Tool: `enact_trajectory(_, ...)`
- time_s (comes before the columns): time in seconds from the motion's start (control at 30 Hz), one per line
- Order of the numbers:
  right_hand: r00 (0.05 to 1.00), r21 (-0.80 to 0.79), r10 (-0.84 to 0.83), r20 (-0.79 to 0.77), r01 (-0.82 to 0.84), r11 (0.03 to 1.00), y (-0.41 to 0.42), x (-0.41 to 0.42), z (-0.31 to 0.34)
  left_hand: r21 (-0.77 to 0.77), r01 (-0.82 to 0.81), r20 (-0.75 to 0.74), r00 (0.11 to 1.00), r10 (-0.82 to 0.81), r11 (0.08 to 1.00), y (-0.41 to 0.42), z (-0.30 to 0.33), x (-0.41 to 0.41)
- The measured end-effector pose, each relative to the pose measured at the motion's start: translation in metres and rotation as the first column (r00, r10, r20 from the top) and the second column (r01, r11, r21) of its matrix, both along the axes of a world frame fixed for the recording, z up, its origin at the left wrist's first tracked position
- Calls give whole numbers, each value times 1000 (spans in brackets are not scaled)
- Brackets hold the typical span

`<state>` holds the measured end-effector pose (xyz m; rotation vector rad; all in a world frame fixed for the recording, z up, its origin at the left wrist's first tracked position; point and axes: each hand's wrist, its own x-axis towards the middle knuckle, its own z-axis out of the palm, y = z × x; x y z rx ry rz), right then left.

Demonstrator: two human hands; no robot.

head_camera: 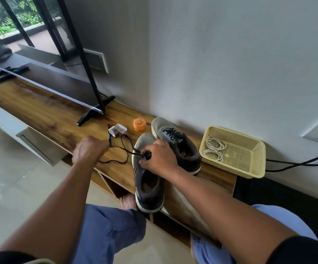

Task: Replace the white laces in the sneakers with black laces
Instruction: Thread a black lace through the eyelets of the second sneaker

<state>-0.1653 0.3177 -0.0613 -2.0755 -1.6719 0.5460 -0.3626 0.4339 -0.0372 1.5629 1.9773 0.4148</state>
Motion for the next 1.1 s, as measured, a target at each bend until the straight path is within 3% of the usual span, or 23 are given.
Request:
enact_trajectory(0.1, 999, -13, -20, -35, 20, 1000, 2, 1, -2, -345, 216, -63, 966, -252, 913, 11, -20, 8)
enact_trajectory(0.17, 998, -13, -46, -39, 46, 999, 2, 1, -4, -415, 285, -160, 912, -378, 864, 17, -29, 14)
enact_trajectory(0.27, 985, 45, -156, -78, 160, 986, -2, -4, -8, -344, 389, -428, 745, -512, 854, 15, -30, 15)
enact_trajectory(0.3, 978, 74, -190, -90, 197, 978, -3, -6, -10, -293, 450, -421, 731, -537, 844, 11, -25, 17)
enact_trajectory(0.4, 951, 114, -262, -161, 282, 953, -7, -10, -11, -106, 654, -147, 735, -662, 749, 0, -12, 28)
enact_trajectory(0.5, 912, 57, -351, -211, 371, 927, -10, -14, -13, -52, 761, -119, 638, -761, 646, -11, -8, 42)
enact_trajectory(0.73, 869, -66, -450, -206, 446, 893, -14, -17, -17, 8, 636, 0, 772, -636, 772, -6, -17, 47)
enact_trajectory(0.93, 854, -102, -463, -236, 452, 886, -10, -11, -12, -18, 298, 270, 920, -283, 954, -1, -25, 43)
enact_trajectory(1.0, 856, -100, -458, -238, 448, 889, -10, -10, -13, -91, 226, 394, 903, -174, 970, 1, -28, 45)
enact_trajectory(1.1, 862, -91, -451, -234, 442, 892, -8, -9, -13, -236, 188, 649, 761, 10, 953, -1, -24, 50)
